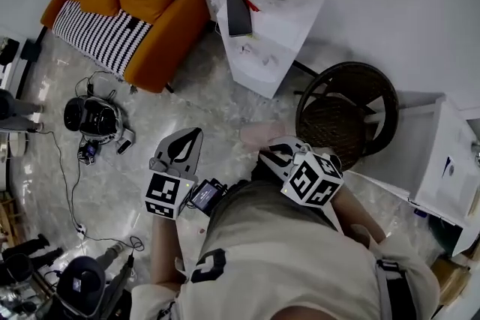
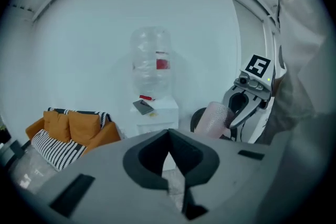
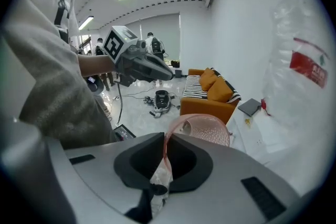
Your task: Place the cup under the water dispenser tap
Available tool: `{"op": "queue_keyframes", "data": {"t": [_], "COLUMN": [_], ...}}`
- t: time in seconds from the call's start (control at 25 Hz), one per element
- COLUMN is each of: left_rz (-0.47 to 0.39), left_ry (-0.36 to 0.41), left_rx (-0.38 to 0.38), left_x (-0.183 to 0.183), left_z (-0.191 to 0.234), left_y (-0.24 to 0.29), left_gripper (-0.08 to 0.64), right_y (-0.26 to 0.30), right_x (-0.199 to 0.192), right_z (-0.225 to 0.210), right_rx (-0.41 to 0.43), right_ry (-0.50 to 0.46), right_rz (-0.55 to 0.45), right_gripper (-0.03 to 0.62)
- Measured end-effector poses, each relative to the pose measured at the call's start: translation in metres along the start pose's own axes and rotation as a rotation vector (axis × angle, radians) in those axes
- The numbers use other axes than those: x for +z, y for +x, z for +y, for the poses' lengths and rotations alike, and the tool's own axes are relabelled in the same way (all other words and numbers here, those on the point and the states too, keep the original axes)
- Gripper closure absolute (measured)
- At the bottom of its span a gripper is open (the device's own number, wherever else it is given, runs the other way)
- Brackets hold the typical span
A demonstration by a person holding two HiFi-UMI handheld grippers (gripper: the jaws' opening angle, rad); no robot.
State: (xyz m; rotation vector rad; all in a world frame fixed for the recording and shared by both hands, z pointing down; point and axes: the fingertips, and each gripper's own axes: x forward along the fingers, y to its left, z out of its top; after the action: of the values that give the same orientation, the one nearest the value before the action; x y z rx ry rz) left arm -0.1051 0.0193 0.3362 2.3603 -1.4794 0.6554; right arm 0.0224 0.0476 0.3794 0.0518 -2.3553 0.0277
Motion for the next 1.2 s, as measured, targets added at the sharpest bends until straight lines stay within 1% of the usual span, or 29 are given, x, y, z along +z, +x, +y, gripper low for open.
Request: {"op": "queue_keyframes", "data": {"t": [0.08,0.2,0.36,0.48,0.56,0.6,0.72,0.8,0.88,1.04,1.12,1.2], "left_rz": [0.014,0.022,0.032,0.074,0.087,0.083,0.053,0.042,0.049,0.087,0.097,0.102], "left_ry": [0.019,0.044,0.053,0.107,0.136,0.136,0.11,0.107,0.141,0.236,0.261,0.267], "left_rx": [0.036,0.081,0.08,0.071,0.054,0.037,-0.027,-0.063,-0.085,-0.108,-0.126,-0.15], "left_x": [0.011,0.026,0.037,0.036,0.035,0.035,0.033,0.03,0.026,0.016,0.01,0.004], "left_z": [0.012,0.03,0.045,0.059,0.071,0.077,0.096,0.109,0.125,0.165,0.185,0.201], "left_y": [0.012,0.025,0.042,0.058,0.068,0.074,0.092,0.104,0.116,0.134,0.137,0.138], "left_gripper": [0.503,0.503,0.503,0.503,0.503,0.503,0.503,0.503,0.503,0.503,0.503,0.503], "right_y": [0.004,0.009,0.011,0.017,0.026,0.031,0.051,0.064,0.077,0.099,0.113,0.128], "right_x": [-0.005,-0.008,-0.005,-0.001,0.001,0.002,0.006,0.009,0.015,0.025,0.029,0.03], "right_z": [-0.017,-0.042,-0.067,-0.086,-0.096,-0.1,-0.112,-0.12,-0.125,-0.136,-0.141,-0.144], "right_rx": [0.042,0.062,0.051,0.024,-0.003,-0.014,-0.04,-0.052,-0.062,-0.099,-0.108,-0.113], "right_ry": [-0.016,-0.044,-0.071,-0.068,-0.065,-0.062,-0.06,-0.058,-0.037,0.006,0.025,0.041], "right_rz": [0.005,0.009,0.019,0.031,0.059,0.079,0.147,0.186,0.21,0.269,0.296,0.322], "right_gripper": [0.557,0.557,0.557,0.557,0.557,0.557,0.557,0.557,0.557,0.557,0.557,0.557]}}
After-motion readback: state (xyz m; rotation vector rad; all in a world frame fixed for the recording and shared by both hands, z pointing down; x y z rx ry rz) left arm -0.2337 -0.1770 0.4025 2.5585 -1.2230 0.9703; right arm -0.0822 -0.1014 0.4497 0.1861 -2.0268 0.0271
